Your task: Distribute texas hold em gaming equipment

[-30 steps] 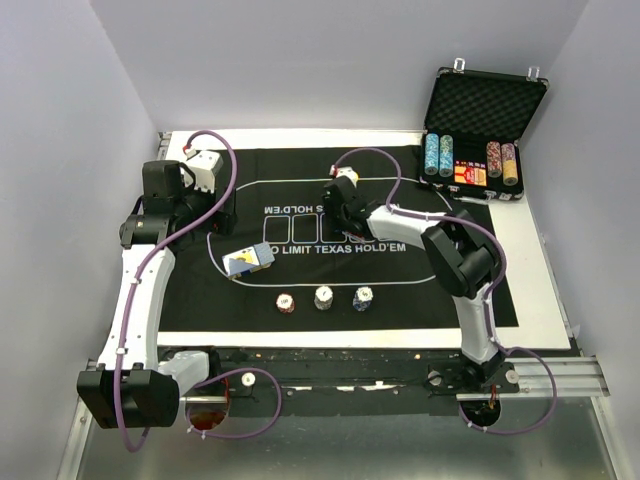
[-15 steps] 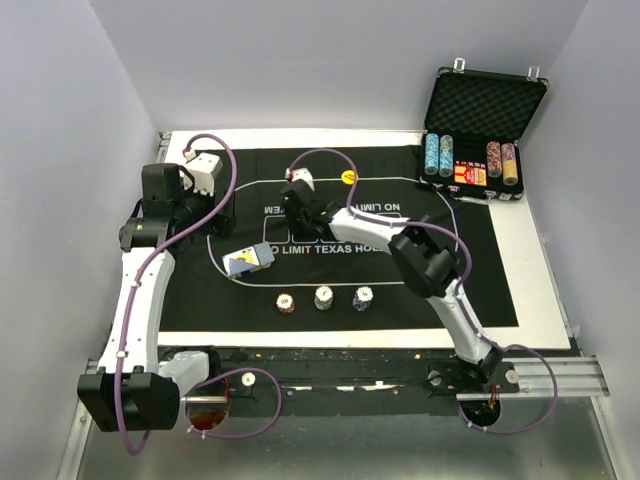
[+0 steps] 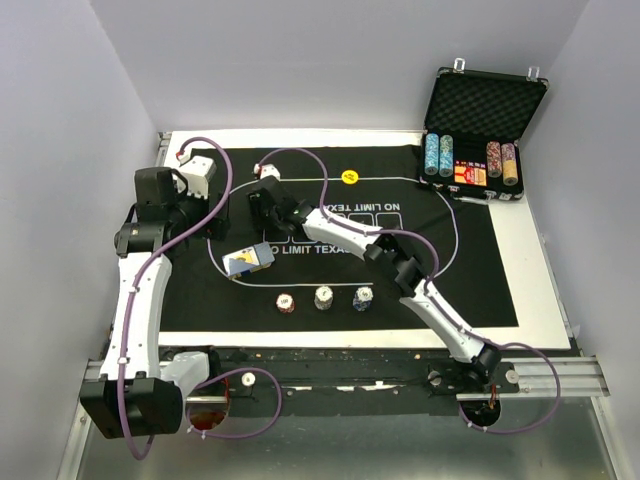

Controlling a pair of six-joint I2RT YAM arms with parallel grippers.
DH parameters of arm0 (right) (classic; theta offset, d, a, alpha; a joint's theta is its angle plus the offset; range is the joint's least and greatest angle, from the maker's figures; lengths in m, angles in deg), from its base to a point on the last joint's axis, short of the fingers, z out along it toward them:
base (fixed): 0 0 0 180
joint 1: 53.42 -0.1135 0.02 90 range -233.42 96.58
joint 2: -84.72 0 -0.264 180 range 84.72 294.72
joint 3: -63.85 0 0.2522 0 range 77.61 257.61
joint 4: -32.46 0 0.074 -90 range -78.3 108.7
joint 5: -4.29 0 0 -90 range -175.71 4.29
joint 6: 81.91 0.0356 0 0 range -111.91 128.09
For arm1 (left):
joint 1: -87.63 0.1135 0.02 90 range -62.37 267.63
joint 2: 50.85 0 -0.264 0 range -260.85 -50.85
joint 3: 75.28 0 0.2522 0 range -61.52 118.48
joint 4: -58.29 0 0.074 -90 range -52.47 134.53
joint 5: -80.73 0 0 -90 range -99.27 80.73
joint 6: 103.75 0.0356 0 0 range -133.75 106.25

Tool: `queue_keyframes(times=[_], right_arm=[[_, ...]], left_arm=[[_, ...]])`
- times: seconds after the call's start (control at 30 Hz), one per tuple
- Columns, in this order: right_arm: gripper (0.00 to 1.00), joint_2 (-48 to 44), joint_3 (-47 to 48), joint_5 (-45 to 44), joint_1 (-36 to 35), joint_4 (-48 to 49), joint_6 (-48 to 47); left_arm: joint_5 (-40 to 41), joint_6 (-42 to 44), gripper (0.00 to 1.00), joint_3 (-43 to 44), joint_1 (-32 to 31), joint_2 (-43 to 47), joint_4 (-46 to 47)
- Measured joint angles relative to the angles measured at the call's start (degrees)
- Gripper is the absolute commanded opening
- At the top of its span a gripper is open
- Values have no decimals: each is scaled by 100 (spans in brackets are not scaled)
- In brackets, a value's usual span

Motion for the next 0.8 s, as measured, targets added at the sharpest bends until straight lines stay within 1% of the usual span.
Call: queue_keyframes(times=[0.13,0.33,0.5,0.6,0.8], right_arm=[[53,131,94,463,2,308,247],[59,603,662,1381,-37,728,595],[73,686,719,1934,-120,929,817],[78,686,719,2124,-166,973,863],[80,623,603,2138,-164,1029,804]], left_arm=[[-2,70,99,-2,83,4,-26],[-22,116,99,-2,192,11,-96],[-48,149,99,-2,269,11,-131],[-74,153,99,0,295,11,-142],[-131,151,99,4,299,11,-192]])
